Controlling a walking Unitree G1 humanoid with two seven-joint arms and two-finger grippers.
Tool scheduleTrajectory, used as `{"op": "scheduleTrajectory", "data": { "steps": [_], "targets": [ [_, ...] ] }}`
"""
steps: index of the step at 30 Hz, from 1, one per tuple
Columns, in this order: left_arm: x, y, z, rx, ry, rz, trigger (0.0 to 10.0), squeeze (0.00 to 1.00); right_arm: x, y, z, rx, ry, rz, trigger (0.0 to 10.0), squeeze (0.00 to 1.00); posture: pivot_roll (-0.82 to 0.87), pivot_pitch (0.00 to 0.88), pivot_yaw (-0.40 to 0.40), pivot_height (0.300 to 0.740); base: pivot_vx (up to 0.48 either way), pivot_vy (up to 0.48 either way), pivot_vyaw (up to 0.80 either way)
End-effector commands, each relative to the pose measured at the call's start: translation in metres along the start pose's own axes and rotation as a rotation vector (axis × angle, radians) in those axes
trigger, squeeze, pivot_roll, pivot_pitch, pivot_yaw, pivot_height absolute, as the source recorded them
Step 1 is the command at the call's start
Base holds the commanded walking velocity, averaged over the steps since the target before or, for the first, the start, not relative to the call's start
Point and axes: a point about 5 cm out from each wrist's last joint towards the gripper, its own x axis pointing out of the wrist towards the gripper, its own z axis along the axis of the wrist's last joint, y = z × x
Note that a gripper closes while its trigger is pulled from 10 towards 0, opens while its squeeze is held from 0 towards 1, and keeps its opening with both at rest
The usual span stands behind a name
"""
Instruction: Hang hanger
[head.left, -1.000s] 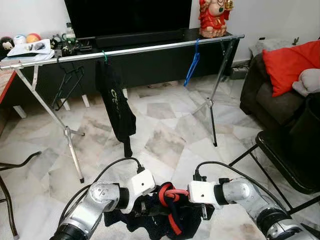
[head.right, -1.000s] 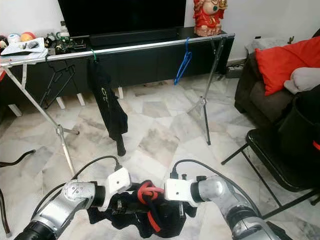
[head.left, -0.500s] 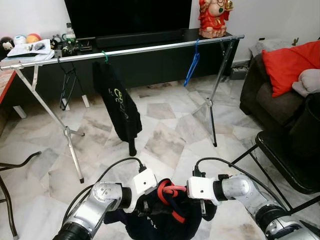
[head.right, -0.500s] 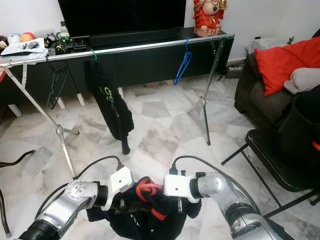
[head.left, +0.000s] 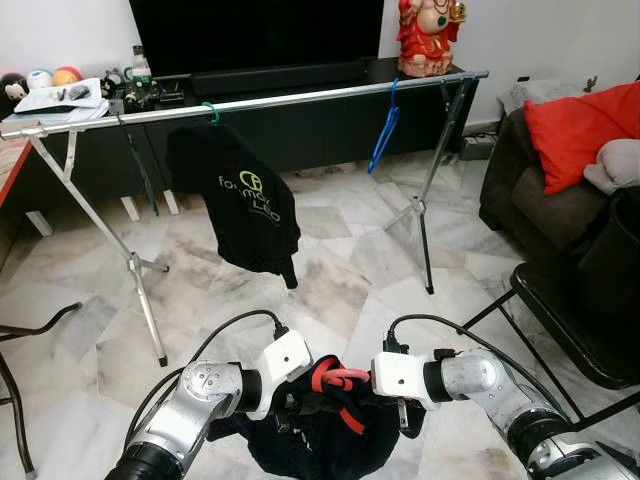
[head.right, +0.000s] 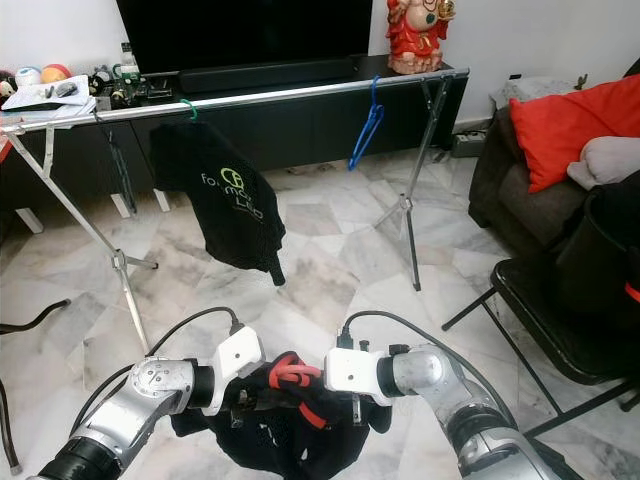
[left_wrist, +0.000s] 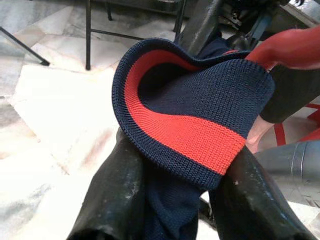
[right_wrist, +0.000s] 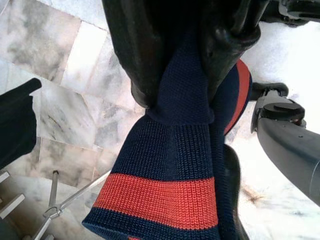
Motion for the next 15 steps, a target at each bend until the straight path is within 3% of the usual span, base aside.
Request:
{"op": "scheduleTrajectory", "data": {
  "steps": [1, 14, 15],
  "targets": [
    [0.0052, -0.0076, -0.004, -0.014, 0.016, -0.064, 0.0, 0.0, -0.0056, -0.0173, 0.0102, 0.001, -0.041, -0.092, 0.0, 0.0, 0.08, 0.09, -0.01, 0.74, 0.0, 0.0, 0.0],
    [0.0067, -0.0087, -0.003, -0.018, 0.0, -0.068, 0.0, 0.0, -0.0065, -0.0205, 0.0112, 0.007, -0.035, -0.097, 0.0, 0.0, 0.08, 0.088, -0.024, 0.74, 0.0, 0.0, 0.0],
    [0.0071, -0.0087, -0.0028, -0.02, -0.003, -0.066, 0.0, 0.0, -0.007, -0.0203, 0.0105, 0.004, -0.028, -0.093, 1.2, 0.0, 0.08, 0.087, -0.025, 0.74, 0.0, 0.0, 0.0]
  ]
}}
